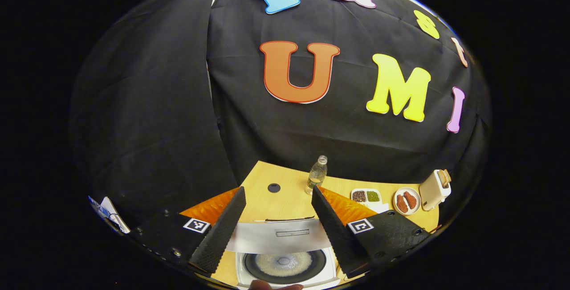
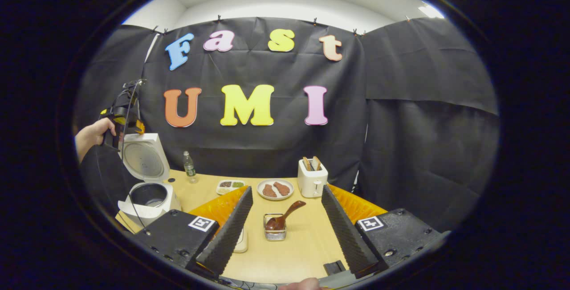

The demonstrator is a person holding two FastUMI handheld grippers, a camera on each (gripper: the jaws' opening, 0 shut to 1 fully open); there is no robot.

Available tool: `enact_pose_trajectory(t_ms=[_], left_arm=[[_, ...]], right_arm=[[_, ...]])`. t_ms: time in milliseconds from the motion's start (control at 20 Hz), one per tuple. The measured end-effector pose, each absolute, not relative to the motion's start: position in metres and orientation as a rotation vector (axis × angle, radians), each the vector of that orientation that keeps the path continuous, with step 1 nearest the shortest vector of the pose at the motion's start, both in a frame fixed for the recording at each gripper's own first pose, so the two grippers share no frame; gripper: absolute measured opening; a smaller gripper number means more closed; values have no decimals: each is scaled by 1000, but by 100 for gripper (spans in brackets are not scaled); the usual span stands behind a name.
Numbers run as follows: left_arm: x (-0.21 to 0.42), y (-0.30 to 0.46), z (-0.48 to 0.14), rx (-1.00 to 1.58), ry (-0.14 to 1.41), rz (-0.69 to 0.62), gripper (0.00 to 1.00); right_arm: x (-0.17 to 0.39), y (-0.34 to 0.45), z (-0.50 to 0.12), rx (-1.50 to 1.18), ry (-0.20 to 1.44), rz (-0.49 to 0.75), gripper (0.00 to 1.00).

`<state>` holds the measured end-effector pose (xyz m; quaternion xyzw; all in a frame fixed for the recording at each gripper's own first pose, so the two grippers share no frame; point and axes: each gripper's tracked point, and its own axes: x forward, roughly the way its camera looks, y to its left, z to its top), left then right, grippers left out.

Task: Close the left gripper, press the button to open the rice cooker; take a wooden spoon from the chopstick holder with the right hand, scoop a spoonful of rice and pour it into the rice cooker, then put the wooden spoon back into the chopstick holder.

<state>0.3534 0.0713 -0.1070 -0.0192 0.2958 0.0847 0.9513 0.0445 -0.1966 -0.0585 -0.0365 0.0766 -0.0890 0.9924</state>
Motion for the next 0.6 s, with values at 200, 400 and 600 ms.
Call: enact_pose_trajectory(t_ms=[200, 400, 600], left_arm=[[302, 56, -125, -77, 688, 150, 96], [250, 33, -153, -97, 730, 103, 96], [215, 25, -185, -119, 759, 127, 96]], right_arm=[[51, -190, -64, -42, 145, -140, 100], [50, -184, -83, -9, 188, -109, 100], [50, -176, -86, -10, 201, -87, 100]])
